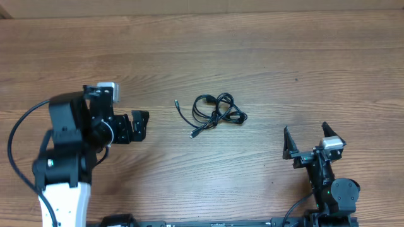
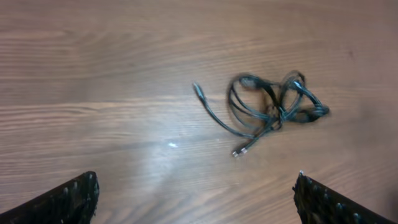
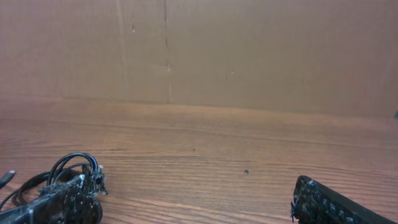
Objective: Untangle cables
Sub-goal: 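Reach the left gripper forward over the black cable bundle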
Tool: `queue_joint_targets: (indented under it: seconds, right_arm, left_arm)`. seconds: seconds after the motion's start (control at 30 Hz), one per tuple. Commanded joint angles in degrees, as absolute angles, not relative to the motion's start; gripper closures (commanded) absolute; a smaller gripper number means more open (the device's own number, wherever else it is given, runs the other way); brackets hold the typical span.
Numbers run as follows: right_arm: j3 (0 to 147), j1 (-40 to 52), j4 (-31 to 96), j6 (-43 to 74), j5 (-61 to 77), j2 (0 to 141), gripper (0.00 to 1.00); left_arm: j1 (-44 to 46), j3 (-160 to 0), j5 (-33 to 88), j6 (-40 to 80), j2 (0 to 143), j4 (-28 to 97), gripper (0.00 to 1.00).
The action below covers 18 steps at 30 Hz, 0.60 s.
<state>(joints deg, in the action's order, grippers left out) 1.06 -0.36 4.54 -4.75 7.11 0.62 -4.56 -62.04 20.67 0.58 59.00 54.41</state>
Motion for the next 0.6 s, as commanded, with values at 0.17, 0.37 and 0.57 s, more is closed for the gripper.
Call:
queue_joint_targets:
  seconds: [0.17, 0.37, 0.57]
  right_arm:
    - [0.4, -0.5, 4.2, -5.0, 7.1, 0.1, 0.00]
    - [0.4, -0.5, 4.2, -5.0, 7.1, 0.1, 0.00]
    - [0.4, -0.5, 4.2, -5.0, 7.2, 0.1, 0.00]
  left_arm:
    - [9.1, -71.0, 20.5, -3.7, 70.6, 58.4, 0.00]
    - [16.3, -71.1, 19.9, -3.7, 78.2, 58.7, 0.00]
    - [21.5, -71.1, 20.0, -2.9, 84.9, 56.0, 0.01]
